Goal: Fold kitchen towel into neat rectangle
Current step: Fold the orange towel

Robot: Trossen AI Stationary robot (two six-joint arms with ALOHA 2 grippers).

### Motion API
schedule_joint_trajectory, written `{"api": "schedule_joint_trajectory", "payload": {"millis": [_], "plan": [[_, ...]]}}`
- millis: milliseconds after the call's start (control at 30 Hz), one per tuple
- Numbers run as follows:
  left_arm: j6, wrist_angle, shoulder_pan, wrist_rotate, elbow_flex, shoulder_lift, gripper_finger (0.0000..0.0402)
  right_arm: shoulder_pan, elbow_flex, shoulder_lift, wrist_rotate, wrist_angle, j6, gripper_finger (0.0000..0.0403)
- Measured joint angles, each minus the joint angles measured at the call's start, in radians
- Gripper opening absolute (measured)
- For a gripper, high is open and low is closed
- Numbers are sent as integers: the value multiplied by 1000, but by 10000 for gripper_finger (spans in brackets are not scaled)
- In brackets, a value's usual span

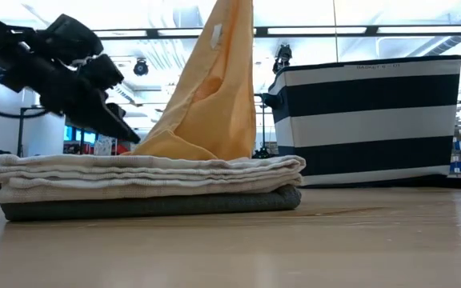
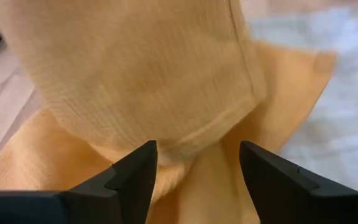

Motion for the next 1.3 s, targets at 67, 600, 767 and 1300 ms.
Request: {"api": "schedule_joint_trajectory", "payload": {"millis": [67,600,767,1300], "plan": [[3,-3,-69,-97,6,29,215,0,0,0,0,0,0,0],[-27,40,-624,-1071,38,307,187,0,0,1,-1,-18,20,0],[64,209,-619,-1065,38,427,196,0,-1,1,-9,-18,38,0],[310,473,-568,-1115,52,599,175,0,-2,1,-11,-19,52,0]]}}
